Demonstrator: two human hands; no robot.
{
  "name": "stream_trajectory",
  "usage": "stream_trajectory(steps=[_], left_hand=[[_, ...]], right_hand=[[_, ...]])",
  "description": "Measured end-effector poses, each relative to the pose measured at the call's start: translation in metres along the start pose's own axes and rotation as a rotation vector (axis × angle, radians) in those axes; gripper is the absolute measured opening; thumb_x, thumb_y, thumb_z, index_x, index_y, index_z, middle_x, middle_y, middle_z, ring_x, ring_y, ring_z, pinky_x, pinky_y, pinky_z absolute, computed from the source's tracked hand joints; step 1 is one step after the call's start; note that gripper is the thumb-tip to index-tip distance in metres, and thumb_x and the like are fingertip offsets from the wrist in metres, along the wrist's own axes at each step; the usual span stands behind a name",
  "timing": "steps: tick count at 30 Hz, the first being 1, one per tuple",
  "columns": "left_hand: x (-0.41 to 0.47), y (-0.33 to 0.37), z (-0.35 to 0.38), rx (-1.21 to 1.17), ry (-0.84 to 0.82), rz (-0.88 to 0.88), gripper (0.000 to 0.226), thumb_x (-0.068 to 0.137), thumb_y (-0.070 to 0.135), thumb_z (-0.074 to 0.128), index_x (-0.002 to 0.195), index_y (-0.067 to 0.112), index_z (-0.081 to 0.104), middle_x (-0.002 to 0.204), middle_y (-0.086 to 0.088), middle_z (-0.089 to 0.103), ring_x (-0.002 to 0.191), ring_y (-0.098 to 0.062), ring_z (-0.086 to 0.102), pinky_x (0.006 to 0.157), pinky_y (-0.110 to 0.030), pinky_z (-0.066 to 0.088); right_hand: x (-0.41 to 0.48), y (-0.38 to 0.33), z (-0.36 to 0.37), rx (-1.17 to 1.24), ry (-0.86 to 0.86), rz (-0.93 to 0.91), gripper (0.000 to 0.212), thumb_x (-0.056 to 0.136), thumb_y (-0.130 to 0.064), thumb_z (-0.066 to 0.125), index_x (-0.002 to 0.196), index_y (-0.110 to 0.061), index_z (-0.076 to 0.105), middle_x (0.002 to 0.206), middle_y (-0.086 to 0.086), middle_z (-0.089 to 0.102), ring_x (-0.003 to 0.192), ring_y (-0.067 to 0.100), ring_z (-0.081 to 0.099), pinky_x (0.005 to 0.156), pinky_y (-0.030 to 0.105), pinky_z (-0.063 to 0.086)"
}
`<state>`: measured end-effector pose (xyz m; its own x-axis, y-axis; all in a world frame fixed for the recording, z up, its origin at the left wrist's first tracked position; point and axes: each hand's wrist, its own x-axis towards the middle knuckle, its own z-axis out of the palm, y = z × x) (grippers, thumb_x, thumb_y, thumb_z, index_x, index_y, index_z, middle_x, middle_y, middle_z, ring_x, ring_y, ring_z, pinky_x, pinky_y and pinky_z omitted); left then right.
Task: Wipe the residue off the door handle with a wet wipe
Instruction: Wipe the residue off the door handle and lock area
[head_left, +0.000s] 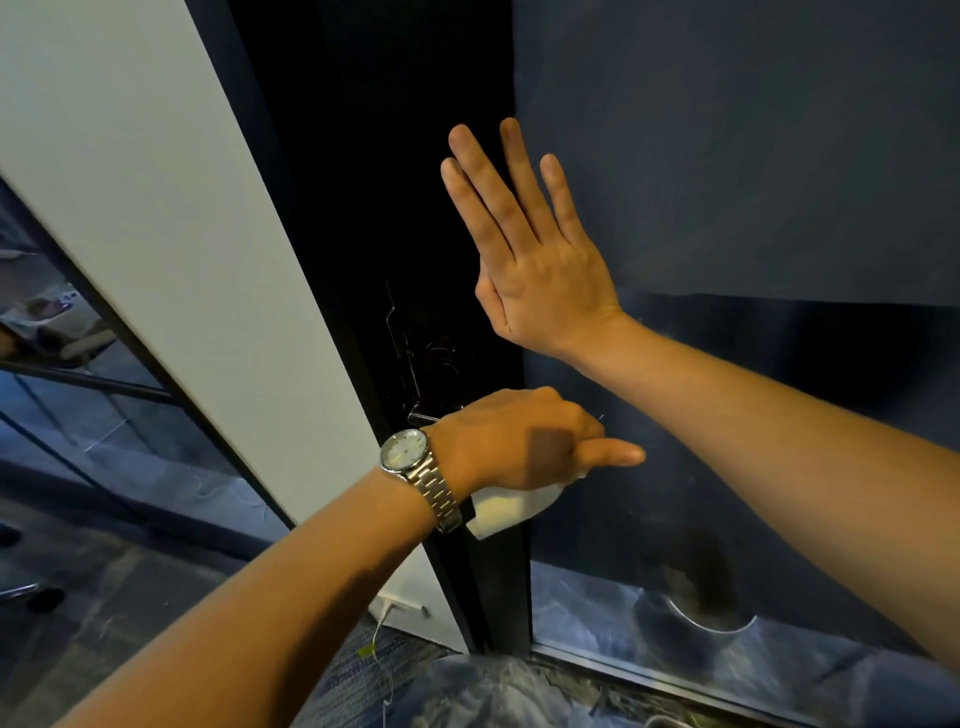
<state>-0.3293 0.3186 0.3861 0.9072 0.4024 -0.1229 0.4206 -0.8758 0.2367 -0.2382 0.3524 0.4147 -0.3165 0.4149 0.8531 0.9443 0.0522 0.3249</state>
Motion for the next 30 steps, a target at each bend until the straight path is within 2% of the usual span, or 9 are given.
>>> stream_trajectory(steps=[2,5,8,13,17,21,25,26,30], left_hand=[[-0.008,-0.01,-0.001,-0.012,0.007,0.005,0.055,0.082,0.065,0.028,0.069,0.019,0.054,0.056,0.012,0.05,0.055,-0.005,0.05,0.067,-0.029,0.049],[-0.019,-0.03,-0.004,0.028,-0.002,-0.086,0.079,0.065,0.079,0.017,0.072,0.011,0.057,0.064,-0.002,0.059,0.059,-0.013,0.054,0.066,-0.032,0.048],[-0.02,-0.03,-0.003,0.07,0.012,-0.13,0.083,0.067,0.08,0.009,0.072,0.011,0.056,0.068,-0.003,0.06,0.067,-0.017,0.056,0.07,-0.031,0.044],[-0.012,0.019,0.018,0.083,0.166,0.058,0.039,0.096,0.044,0.027,0.086,0.016,0.052,0.083,0.002,0.053,0.079,-0.014,0.042,0.084,-0.037,0.039],[-0.02,-0.007,0.004,-0.142,0.079,0.067,0.031,0.096,0.03,0.035,0.102,0.014,0.061,0.1,-0.002,0.065,0.091,-0.017,0.059,0.085,-0.039,0.048],[-0.035,-0.04,-0.027,-0.159,-0.081,-0.041,0.028,0.093,0.032,0.047,0.116,0.025,0.062,0.114,0.008,0.067,0.099,-0.001,0.059,0.094,-0.021,0.046],[-0.028,-0.036,-0.033,-0.132,-0.031,-0.006,0.027,0.089,0.028,0.055,0.114,0.026,0.064,0.114,0.013,0.067,0.096,0.011,0.055,0.087,-0.005,0.04],[-0.023,-0.029,-0.026,-0.122,-0.004,0.03,0.027,0.089,0.032,0.054,0.113,0.025,0.065,0.112,0.01,0.068,0.095,0.008,0.057,0.086,-0.006,0.043],[-0.015,-0.007,0.005,-0.195,0.108,0.163,0.051,0.086,0.046,0.035,0.101,0.007,0.065,0.093,-0.01,0.069,0.086,-0.022,0.065,0.08,-0.039,0.052]], right_hand=[[0.0,0.0,0.0,-0.004,0.01,-0.004,0.06,0.081,-0.01,0.044,0.141,-0.004,0.037,0.145,0.015,0.04,0.135,0.039,0.033,0.113,0.047,0.022],[0.0,0.001,0.0,-0.025,0.02,-0.012,0.06,0.081,-0.009,0.046,0.141,-0.003,0.037,0.146,0.014,0.04,0.135,0.038,0.034,0.112,0.047,0.022],[0.0,0.0,0.001,-0.026,0.027,-0.013,0.061,0.081,-0.009,0.046,0.14,-0.003,0.037,0.145,0.014,0.041,0.135,0.038,0.034,0.112,0.048,0.024],[-0.001,0.001,0.0,-0.034,0.011,-0.014,0.061,0.081,-0.011,0.045,0.141,-0.004,0.036,0.146,0.015,0.04,0.135,0.039,0.033,0.112,0.048,0.024],[-0.001,0.001,0.0,-0.025,0.006,-0.014,0.062,0.081,-0.011,0.046,0.141,-0.003,0.035,0.146,0.015,0.039,0.136,0.039,0.033,0.112,0.048,0.023],[-0.001,0.001,0.002,-0.035,0.021,-0.02,0.061,0.081,-0.011,0.045,0.14,-0.003,0.034,0.146,0.015,0.04,0.135,0.039,0.033,0.113,0.047,0.022],[0.0,0.0,0.002,-0.032,0.019,-0.018,0.061,0.081,-0.011,0.045,0.141,-0.003,0.034,0.146,0.015,0.04,0.135,0.039,0.033,0.112,0.048,0.023],[-0.001,0.0,0.002,-0.033,0.017,-0.015,0.061,0.081,-0.011,0.045,0.141,-0.003,0.035,0.146,0.015,0.039,0.136,0.039,0.033,0.112,0.048,0.023],[-0.001,0.0,0.001,-0.033,0.008,-0.007,0.061,0.082,-0.011,0.045,0.141,-0.003,0.035,0.147,0.015,0.038,0.136,0.038,0.032,0.113,0.048,0.023]])
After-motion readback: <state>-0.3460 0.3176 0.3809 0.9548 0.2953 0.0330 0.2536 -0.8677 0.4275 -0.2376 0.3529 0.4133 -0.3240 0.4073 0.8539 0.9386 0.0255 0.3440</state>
